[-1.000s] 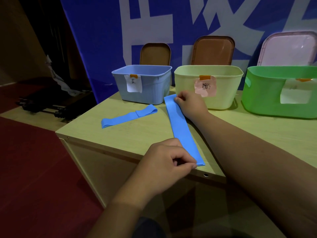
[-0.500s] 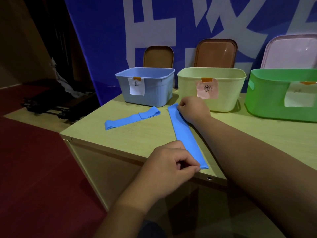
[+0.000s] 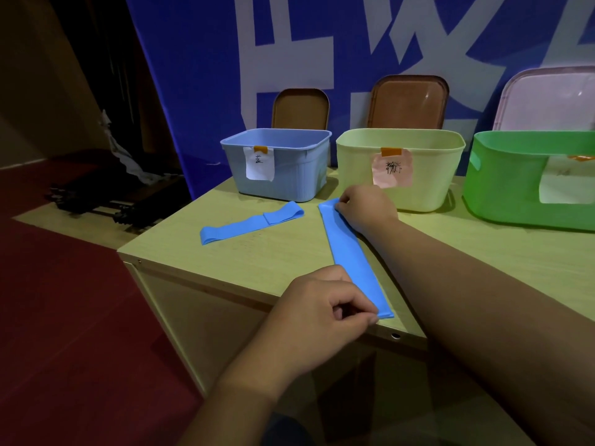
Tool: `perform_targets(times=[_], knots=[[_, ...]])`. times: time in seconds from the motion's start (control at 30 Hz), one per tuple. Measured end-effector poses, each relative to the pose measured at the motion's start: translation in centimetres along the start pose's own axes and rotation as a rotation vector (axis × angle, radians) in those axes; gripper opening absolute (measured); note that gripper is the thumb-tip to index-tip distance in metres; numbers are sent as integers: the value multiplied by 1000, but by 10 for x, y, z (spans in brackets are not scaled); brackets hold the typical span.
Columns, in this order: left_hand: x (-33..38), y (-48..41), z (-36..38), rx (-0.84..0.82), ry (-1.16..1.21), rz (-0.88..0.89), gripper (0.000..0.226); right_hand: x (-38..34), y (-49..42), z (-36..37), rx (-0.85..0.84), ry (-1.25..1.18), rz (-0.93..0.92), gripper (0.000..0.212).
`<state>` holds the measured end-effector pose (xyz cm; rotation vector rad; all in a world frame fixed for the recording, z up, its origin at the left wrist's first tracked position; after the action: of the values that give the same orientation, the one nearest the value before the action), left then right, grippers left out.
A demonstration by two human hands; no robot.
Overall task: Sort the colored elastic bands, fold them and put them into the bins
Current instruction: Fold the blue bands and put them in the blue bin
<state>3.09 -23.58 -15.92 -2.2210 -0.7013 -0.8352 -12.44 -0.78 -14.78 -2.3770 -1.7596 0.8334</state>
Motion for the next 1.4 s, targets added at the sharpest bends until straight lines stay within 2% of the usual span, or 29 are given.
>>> perform_targets(times=[0.2, 0.27, 0.33, 0.43, 0.53, 0.63, 0.73, 0.83, 0.93, 1.2, 1.4], knots=[[-1, -2, -1, -53, -19, -32, 12, 0, 11, -10, -2, -87, 7, 34], [0, -4, -6, -63, 51, -75, 10, 2, 17, -14, 5, -155, 18, 31], [3, -7, -14, -38, 145, -129, 3, 5, 22, -18, -5, -218, 26, 25], [-6, -21, -35, 84, 167, -273, 9, 5, 31, -26, -24, -327, 23, 18], [-34, -47, -63, 263, 62, -416, 12, 3, 37, -30, -47, -457, 26, 14], [-70, -77, -83, 395, -126, -464, 16, 1, 40, -31, -96, -547, 22, 15], [-100, -109, -94, 395, -409, -460, 24, 1, 41, -32, -122, -600, 20, 15], [-123, -130, -92, 335, -563, -539, 40, 0, 39, -32, -127, -600, 9, 15], [-134, -133, -84, 311, -719, -587, 40, -2, 36, -29, -152, -603, -5, 15], [-140, -134, -87, 450, -548, -449, 12, -8, 35, -29, -167, -608, -36, 15], [-137, -134, -87, 426, -435, -427, 17, -7, 40, -32, -172, -620, -40, 16]])
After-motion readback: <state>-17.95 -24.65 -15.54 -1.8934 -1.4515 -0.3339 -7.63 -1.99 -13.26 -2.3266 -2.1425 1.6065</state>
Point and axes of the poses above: each hand's wrist, its own y-axis away from the middle knuckle, its own z-axis out of the palm, x = y × z, the point moved 3 cm from there along -y, towards the middle knuckle, and after that the axes turned 2 degrees about -z, right-handed, at the moved point
